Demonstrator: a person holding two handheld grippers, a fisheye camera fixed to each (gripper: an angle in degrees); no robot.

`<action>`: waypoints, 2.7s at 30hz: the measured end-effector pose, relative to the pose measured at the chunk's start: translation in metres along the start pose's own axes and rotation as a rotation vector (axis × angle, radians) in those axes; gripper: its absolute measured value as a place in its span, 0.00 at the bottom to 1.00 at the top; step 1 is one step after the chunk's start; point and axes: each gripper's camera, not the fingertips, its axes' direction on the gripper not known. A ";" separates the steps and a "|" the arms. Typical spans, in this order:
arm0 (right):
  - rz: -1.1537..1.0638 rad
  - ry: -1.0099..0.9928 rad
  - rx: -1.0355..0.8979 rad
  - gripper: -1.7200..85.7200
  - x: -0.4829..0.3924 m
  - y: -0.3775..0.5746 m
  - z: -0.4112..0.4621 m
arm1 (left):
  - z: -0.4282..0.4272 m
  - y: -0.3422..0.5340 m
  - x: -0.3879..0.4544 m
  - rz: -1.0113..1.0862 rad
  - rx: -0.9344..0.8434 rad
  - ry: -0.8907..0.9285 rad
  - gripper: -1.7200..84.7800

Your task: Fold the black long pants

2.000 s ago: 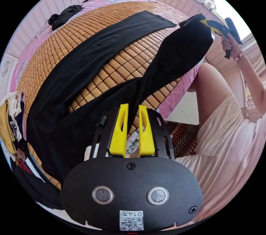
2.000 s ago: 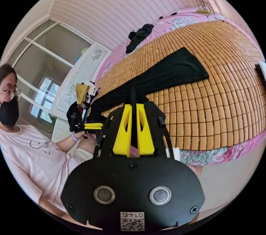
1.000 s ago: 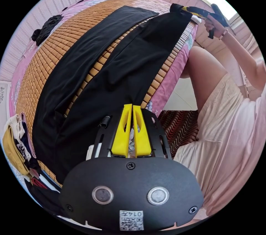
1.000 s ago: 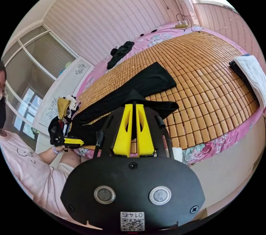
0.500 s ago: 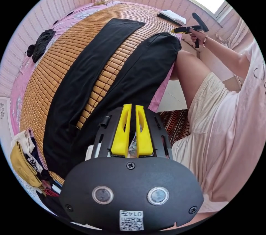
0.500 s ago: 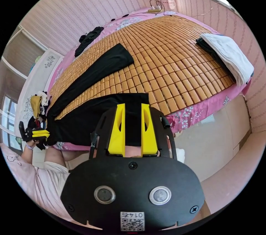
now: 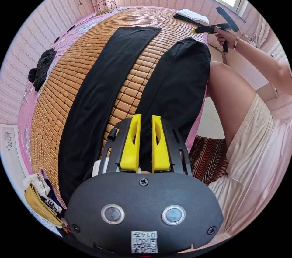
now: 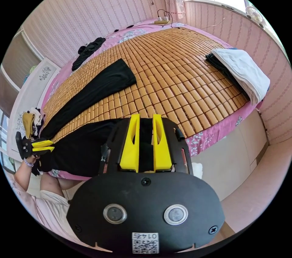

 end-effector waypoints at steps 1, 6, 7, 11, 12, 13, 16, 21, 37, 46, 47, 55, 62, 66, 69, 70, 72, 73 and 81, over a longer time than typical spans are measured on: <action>-0.002 -0.014 -0.060 0.11 -0.001 0.000 0.011 | 0.006 -0.005 0.001 -0.001 -0.012 -0.005 0.09; 0.011 0.036 -0.019 0.02 -0.002 0.009 0.001 | 0.032 -0.015 0.004 0.001 -0.109 -0.003 0.08; 0.010 0.016 -0.005 0.02 -0.002 0.012 -0.007 | 0.031 -0.016 0.007 0.011 -0.100 0.008 0.06; -0.008 -0.050 0.081 0.01 -0.004 0.015 -0.040 | 0.029 -0.016 0.020 0.069 -0.106 -0.045 0.02; -0.018 -0.071 0.111 0.01 -0.006 0.014 -0.050 | 0.028 -0.015 0.021 0.079 -0.105 -0.053 0.01; -0.027 -0.085 0.131 0.01 -0.009 0.012 -0.059 | 0.023 -0.014 0.024 0.097 -0.094 -0.061 0.01; -0.054 -0.088 0.148 0.01 -0.018 0.001 -0.071 | -0.004 -0.008 0.024 0.107 -0.041 -0.039 0.01; -0.019 -0.087 0.219 0.02 -0.025 -0.022 -0.062 | -0.044 0.003 -0.006 -0.013 0.091 0.047 0.01; 0.401 -0.107 -0.023 0.11 0.002 0.075 0.000 | -0.023 0.029 -0.019 -0.135 -0.061 0.000 0.01; 0.339 -0.186 0.047 0.03 -0.018 0.066 -0.035 | -0.031 0.037 -0.027 -0.178 -0.065 0.009 0.01; 0.343 -0.190 0.046 0.03 -0.020 0.066 -0.032 | -0.034 0.038 -0.028 -0.181 -0.059 0.007 0.01; 0.235 0.127 0.041 0.03 -0.083 0.040 -0.038 | -0.082 0.078 -0.046 -0.299 0.017 0.027 0.03; -0.230 0.192 0.089 0.05 -0.222 -0.021 -0.030 | -0.158 0.225 -0.093 -0.711 0.004 -0.102 0.04; -0.456 -0.019 0.040 0.07 -0.331 -0.055 0.010 | -0.183 0.312 -0.106 -0.928 -0.072 -0.191 0.05; -0.618 -0.158 -0.017 0.07 -0.422 -0.065 0.044 | -0.199 0.368 -0.108 -1.052 -0.124 -0.241 0.07; -0.686 -0.220 -0.040 0.07 -0.463 -0.066 0.057 | -0.205 0.387 -0.107 -1.101 -0.126 -0.254 0.07; -0.816 -0.310 -0.100 0.07 -0.530 -0.062 0.077 | -0.213 0.412 -0.107 -1.183 -0.086 -0.236 0.08; -0.916 -0.342 -0.145 0.07 -0.578 -0.057 0.090 | -0.216 0.428 -0.107 -1.239 -0.054 -0.204 0.08; -1.641 -0.364 -0.158 0.01 -0.863 0.030 0.137 | -0.218 0.455 -0.115 -1.245 -0.146 -0.290 0.04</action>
